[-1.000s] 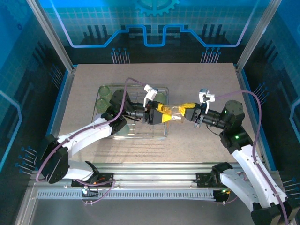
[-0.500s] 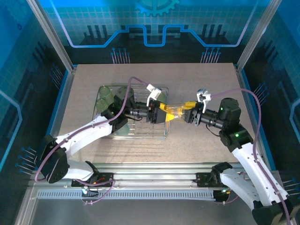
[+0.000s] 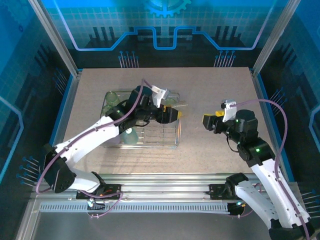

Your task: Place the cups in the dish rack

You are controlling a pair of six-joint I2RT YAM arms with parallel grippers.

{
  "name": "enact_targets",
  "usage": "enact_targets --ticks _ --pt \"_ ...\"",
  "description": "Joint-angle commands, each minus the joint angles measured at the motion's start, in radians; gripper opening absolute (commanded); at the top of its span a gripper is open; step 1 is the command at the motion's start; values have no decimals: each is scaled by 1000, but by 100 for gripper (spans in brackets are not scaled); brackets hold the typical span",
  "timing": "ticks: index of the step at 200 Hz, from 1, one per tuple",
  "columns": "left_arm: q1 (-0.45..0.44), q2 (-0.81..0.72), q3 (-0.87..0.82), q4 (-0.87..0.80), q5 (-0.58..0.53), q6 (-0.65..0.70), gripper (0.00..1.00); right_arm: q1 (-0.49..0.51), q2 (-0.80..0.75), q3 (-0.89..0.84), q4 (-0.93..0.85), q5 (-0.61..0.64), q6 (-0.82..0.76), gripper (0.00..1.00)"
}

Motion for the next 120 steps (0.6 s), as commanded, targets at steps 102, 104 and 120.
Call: enact_targets --ticks 102,104,120 --pt "-2 261 253 -547 -257 388 4 -65 -71 -72 -86 108 -92 67" --pt "-2 265 256 -552 -260 395 4 -65 -71 -72 -85 107 -93 67" --pt "-2 288 280 -593 -272 435 5 -68 -76 -85 -72 102 -95 68"
